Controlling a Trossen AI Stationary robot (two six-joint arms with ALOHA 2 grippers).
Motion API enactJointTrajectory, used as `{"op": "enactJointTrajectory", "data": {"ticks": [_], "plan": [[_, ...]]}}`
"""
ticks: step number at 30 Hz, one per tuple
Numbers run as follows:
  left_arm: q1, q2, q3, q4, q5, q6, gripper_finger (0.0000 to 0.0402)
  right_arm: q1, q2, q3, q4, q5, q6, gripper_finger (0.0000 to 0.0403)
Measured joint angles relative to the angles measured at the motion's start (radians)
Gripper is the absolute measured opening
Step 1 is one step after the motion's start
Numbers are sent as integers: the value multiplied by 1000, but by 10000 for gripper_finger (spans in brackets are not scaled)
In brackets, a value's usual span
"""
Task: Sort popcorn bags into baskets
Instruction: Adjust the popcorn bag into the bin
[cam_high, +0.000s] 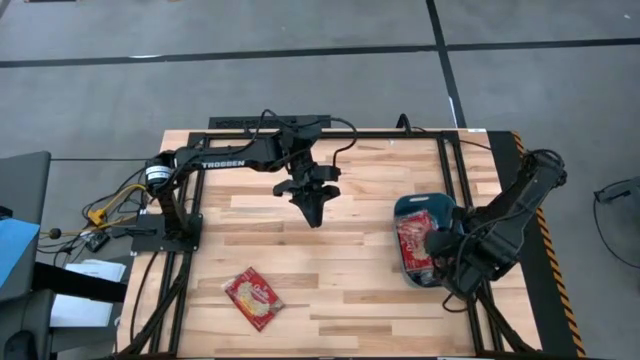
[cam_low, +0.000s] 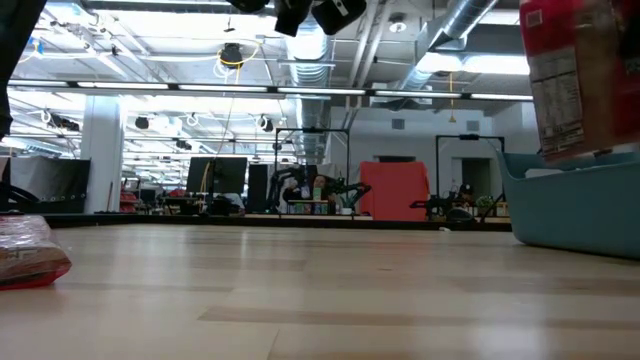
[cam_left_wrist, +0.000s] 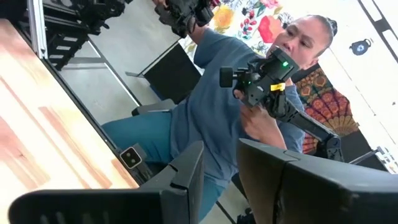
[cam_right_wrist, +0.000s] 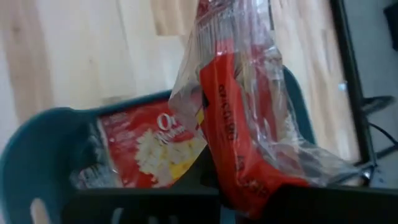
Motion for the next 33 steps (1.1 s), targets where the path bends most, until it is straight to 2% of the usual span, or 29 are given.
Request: {"op": "enactJointTrajectory", "data": {"ticks": [10,16,24,29,33], "plan": [[0,0,0,-242,-77,232,83,-8,42,-49,-13,-2,-4,39],[0,0,0,-360,-144,346,83,-1,57,-49,-5,-70,-14,47],[0,0,0,-413,-185,415,83,2,56,-49,30,-172,-14,96],[0,0,0,-414,-185,433,83,2,56,-49,53,-195,-14,141],[0,0,-1,-442,-203,463,83,1,56,-49,52,-253,-13,179]]}}
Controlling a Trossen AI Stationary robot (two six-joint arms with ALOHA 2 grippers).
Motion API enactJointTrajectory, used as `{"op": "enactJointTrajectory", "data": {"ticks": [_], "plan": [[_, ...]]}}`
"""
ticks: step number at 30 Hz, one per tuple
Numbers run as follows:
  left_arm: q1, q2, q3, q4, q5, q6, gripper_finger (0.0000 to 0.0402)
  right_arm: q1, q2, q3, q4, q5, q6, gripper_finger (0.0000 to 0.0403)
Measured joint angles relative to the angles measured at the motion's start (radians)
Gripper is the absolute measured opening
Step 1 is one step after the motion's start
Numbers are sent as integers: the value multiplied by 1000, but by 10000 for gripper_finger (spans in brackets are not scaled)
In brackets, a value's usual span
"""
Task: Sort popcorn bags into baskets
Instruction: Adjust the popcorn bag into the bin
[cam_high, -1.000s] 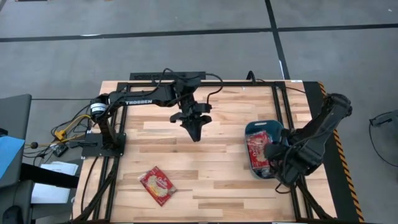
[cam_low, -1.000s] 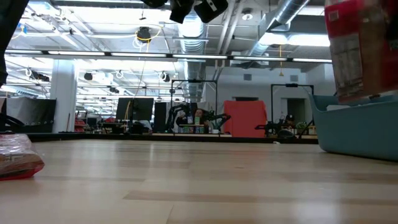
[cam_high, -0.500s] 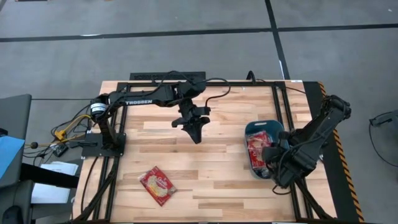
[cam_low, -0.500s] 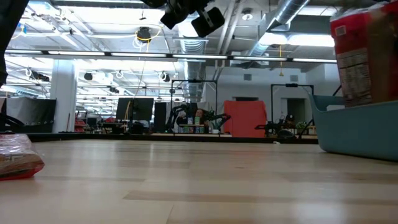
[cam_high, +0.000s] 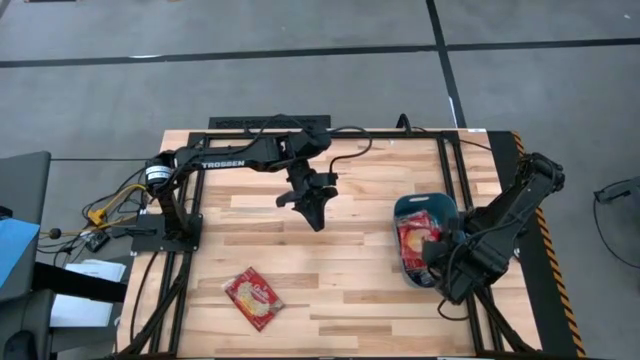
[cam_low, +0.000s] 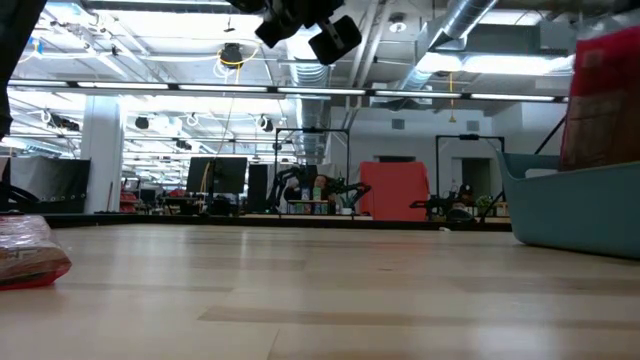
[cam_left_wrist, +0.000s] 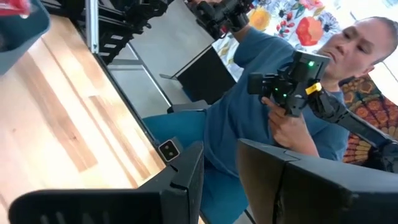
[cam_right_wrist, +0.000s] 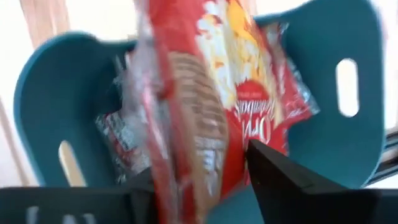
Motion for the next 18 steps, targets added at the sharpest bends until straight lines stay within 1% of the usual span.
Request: {"op": "enactJointTrajectory", "data": {"ticks": [5,8,12,15,18], "plan": [[0,0,0,-74,-45,76,83,0,0,0,-3,-60,8,211],[0,0,0,-111,-75,108,83,0,0,0,-3,-81,9,219],[0,0,0,-136,-82,98,83,0,0,0,-4,-123,10,221],[2,0,0,-182,-43,75,83,-3,0,0,-2,-164,42,219],[18,-12,-1,-241,25,81,83,-19,-1,14,15,-164,140,215]]}}
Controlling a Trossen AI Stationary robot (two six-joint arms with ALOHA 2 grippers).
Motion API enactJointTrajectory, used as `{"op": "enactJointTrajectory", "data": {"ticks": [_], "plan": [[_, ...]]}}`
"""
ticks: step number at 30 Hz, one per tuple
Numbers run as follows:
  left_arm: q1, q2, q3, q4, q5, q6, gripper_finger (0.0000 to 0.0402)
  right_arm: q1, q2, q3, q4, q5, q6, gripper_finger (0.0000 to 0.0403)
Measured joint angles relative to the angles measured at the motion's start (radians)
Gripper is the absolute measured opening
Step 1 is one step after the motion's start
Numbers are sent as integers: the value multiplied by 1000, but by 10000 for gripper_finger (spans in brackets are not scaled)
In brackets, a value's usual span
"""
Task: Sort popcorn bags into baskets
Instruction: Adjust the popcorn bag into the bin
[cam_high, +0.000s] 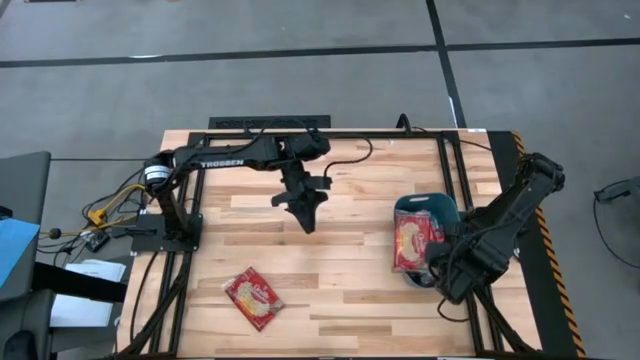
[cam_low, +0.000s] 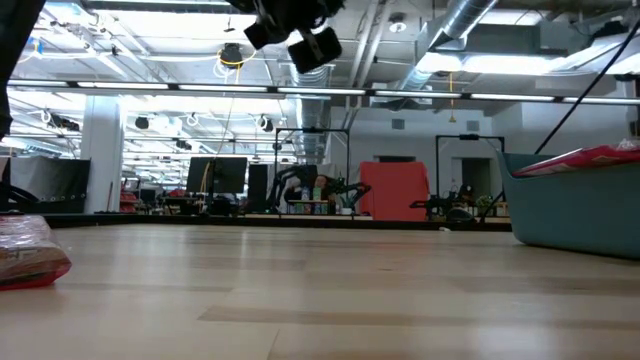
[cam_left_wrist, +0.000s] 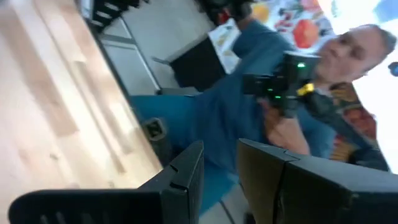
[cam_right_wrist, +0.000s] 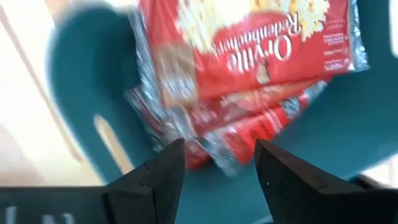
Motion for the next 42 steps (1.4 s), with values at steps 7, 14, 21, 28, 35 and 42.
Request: {"op": "enactJointTrajectory", "data": {"ticks": [7,14,21,28,35,42], "plan": [[24,-102,0,-224,-194,170,83,-82,0,22,275,170,9,192],[14,-206,0,-429,-563,320,83,-219,67,-5,436,272,-145,116],[-2,-237,0,-554,-626,351,83,-350,212,-7,458,164,-321,43],[-6,-237,-5,-642,-626,376,83,-374,256,-4,422,48,-365,7],[-11,-238,-91,-602,-627,378,83,-338,254,-4,302,24,-249,38],[-18,-238,-164,-587,-626,347,83,-296,254,-4,322,24,-229,42]]}}
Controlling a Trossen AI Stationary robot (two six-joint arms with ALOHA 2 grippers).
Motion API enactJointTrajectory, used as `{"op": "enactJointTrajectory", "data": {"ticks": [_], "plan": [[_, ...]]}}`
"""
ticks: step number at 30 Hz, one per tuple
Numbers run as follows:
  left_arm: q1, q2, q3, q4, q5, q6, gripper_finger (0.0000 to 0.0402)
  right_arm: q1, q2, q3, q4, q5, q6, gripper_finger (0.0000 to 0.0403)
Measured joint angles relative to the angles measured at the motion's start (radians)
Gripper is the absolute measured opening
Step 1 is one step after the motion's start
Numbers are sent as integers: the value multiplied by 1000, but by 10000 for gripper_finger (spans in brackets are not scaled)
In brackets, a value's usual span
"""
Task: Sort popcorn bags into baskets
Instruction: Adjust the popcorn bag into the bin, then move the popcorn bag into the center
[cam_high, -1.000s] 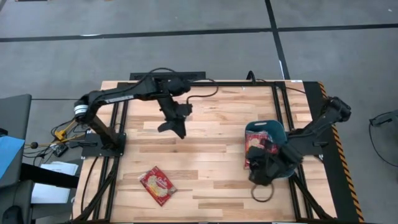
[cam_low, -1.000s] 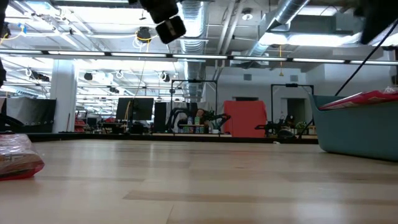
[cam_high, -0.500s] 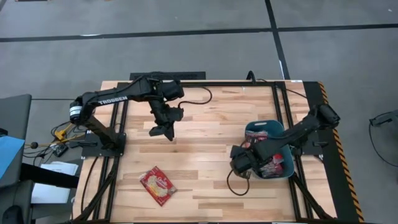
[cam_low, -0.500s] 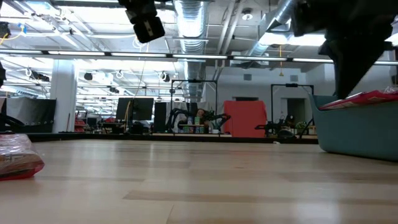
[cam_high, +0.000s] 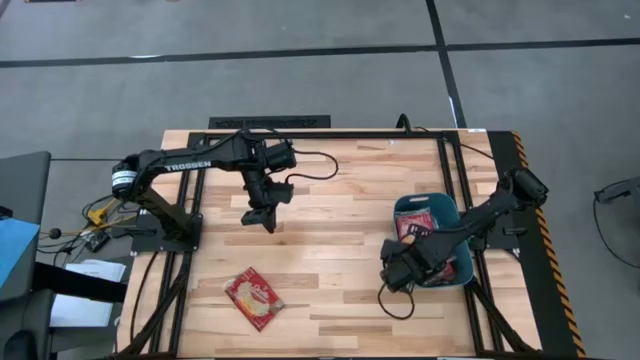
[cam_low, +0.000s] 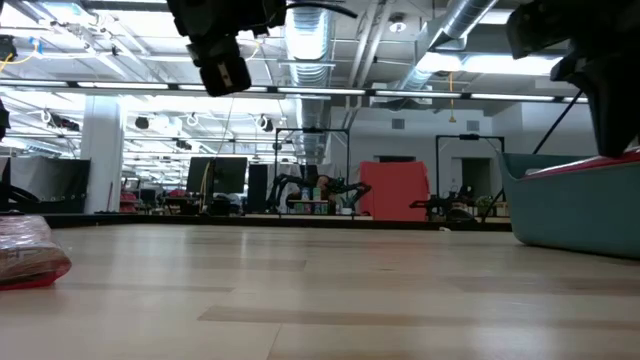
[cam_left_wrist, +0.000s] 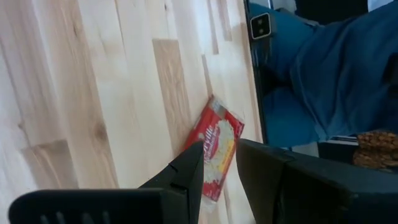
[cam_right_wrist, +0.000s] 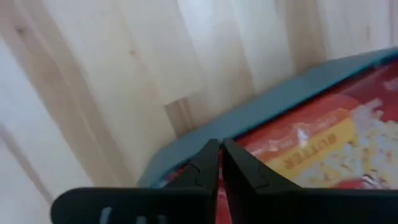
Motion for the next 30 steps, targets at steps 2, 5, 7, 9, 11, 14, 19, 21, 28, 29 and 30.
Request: {"op": "enactJointTrajectory", "data": {"ticks": [2,5,7,9,11,14,19,21,28,29,30], "plan": [[-14,-14,-30,-16,-4,-22,83,9,0,1,26,0,2,39],[-56,-74,-91,-56,-59,-61,83,10,0,22,53,3,-4,34],[-103,-140,-158,-55,-169,-117,83,10,-1,38,70,7,-10,30],[-162,-221,-238,-46,-277,-192,83,10,-1,49,89,20,-16,27],[-229,-303,-325,-28,-341,-292,83,10,-1,52,112,47,-18,25],[-328,-427,-471,40,-368,-478,83,10,-1,52,139,64,-42,23],[-483,-599,-693,243,-369,-787,83,4,-1,52,194,69,-81,31],[-521,-643,-761,306,-428,-905,83,-1,-1,52,213,70,-85,34],[-623,-691,-896,456,-541,-1085,82,-1,-1,52,252,73,-84,38],[-637,-690,-898,470,-553,-1087,80,0,-1,52,257,73,-80,38],[-655,-689,-898,495,-565,-1088,78,0,-1,52,265,73,-78,38]]}}
